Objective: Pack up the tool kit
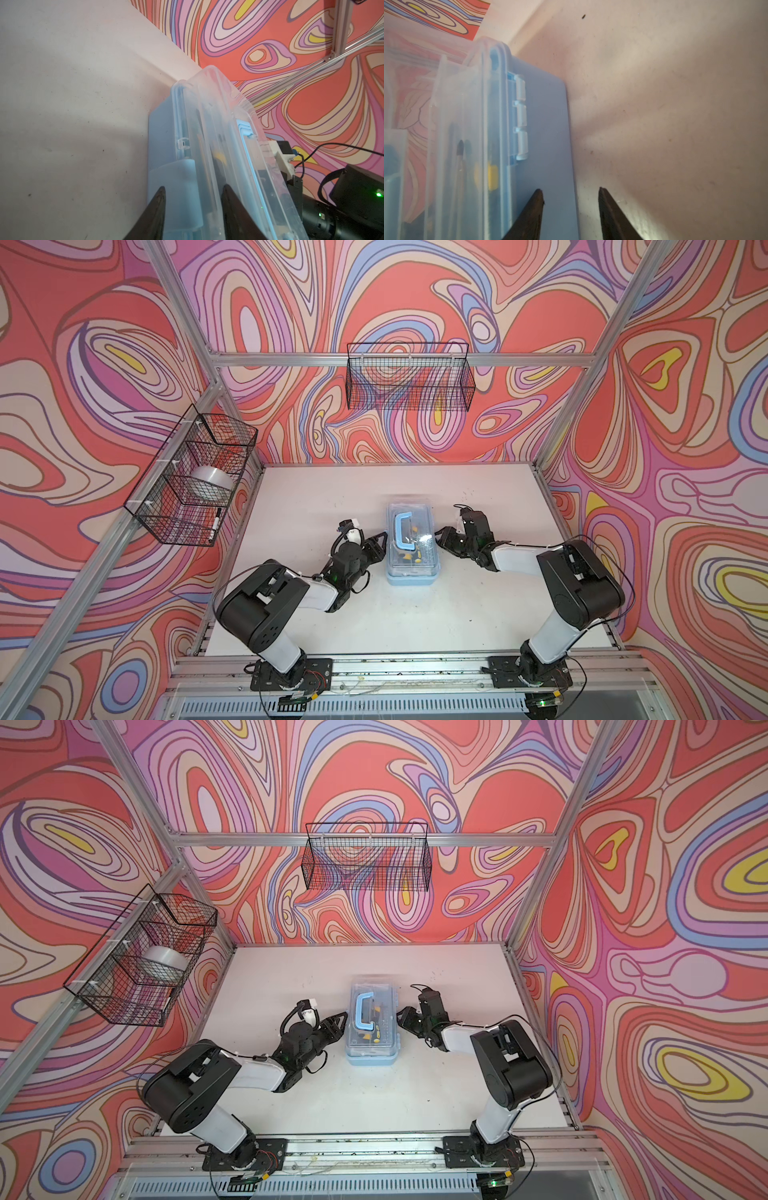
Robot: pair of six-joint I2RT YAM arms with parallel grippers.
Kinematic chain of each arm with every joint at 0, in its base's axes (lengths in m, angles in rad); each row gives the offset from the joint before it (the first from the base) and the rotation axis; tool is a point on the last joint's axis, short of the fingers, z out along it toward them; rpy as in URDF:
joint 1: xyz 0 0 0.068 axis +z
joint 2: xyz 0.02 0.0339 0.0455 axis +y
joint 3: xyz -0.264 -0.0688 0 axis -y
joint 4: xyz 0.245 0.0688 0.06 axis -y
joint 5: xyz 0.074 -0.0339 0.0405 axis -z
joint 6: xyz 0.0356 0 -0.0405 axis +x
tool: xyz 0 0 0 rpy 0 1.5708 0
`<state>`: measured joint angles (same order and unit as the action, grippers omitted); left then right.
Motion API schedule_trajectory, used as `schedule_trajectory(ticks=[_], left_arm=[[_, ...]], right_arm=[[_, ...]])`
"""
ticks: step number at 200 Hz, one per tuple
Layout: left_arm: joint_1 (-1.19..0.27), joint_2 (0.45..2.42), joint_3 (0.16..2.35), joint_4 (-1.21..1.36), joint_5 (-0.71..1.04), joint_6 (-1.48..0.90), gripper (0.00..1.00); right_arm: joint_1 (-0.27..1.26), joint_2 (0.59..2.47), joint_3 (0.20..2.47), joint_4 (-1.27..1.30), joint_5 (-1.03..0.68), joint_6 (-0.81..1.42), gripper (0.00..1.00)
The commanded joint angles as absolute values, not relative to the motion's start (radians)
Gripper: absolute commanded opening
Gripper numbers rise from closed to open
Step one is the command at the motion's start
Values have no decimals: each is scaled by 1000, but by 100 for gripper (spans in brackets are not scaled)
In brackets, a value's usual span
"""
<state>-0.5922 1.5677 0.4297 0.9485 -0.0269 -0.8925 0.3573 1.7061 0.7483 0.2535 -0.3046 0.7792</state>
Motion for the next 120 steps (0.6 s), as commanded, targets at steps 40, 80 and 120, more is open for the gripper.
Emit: schedule_trajectory(ticks=[40,80,120], left_arm=[[-569,1488,665,222,-216,-747,41],[-525,1520,659,189,-227,-776,39],[-510,1565,636,321,-142,-743,39]], right_arm=[[375,1715,799,255,-354,747,46],[376,1733,801,258,-360,751,46],[376,1742,811,244,-359,733,46]])
